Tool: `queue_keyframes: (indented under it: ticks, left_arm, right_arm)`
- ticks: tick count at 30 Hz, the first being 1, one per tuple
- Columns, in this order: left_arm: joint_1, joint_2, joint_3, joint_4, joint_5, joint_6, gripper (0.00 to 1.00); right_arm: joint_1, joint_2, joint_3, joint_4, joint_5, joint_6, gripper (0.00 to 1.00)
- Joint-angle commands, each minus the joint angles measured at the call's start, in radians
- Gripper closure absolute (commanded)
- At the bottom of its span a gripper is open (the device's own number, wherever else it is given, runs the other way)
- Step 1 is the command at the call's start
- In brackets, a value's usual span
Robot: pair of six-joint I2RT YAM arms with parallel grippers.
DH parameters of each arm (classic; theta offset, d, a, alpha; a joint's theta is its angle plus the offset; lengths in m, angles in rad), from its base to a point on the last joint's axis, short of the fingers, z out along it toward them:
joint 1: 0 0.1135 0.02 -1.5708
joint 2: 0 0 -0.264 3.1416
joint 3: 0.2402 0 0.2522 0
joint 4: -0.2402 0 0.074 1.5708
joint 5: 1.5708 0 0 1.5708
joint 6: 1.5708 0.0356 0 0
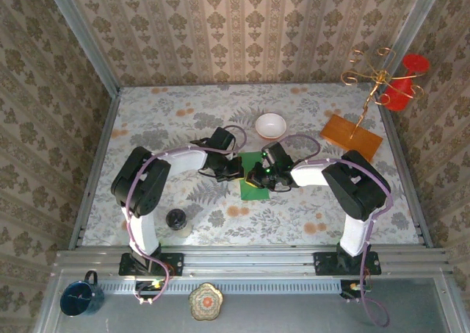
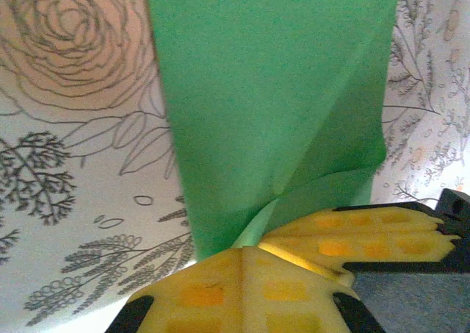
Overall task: Fold a paper plane with a square sheet of paper (pick it up from the middle)
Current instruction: Fold the triangle a second time at the center of the table.
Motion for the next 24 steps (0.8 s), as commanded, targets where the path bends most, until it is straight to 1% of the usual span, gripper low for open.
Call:
queue_keyframes:
  ticks: [1, 4, 8, 12, 15, 21, 24]
  left_arm:
    - [-0.002, 0.029, 0.025, -0.059, -0.024, 0.022, 1.0]
    - [-0.002, 0.039, 0.026, -0.079, -0.046, 0.025, 1.0]
    - [-0.001, 0.045, 0.022, -0.104, -0.077, 0.027, 1.0]
    - [-0.001, 0.056, 0.019, -0.105, -0.074, 0.028, 1.0]
    - [-0.001, 0.063, 0.021, -0.102, -0.067, 0.028, 1.0]
    - [0.001, 0.065, 0.025, -0.102, -0.06, 0.028, 1.0]
    - [0.001, 0.065, 0.026, -0.105, -0.06, 0.028, 1.0]
  right_arm:
    - [0.003, 0.057, -0.027, -0.073, 0.033, 0.006, 0.97]
    - [0.001, 0.041, -0.023, -0.056, 0.005, 0.009, 0.96]
    - [-0.006, -0.031, -0.012, -0.055, -0.025, -0.002, 0.96]
    - [-0.029, -0.112, -0.01, -0.071, -0.011, -0.06, 0.94]
    - [-0.045, -0.095, 0.006, -0.112, -0.009, -0.103, 0.94]
    - [-0.061, -0.042, 0.011, -0.12, -0.02, -0.12, 0.95]
    - [-0.067, -0.028, 0.015, -0.146, 0.002, -0.133, 0.95]
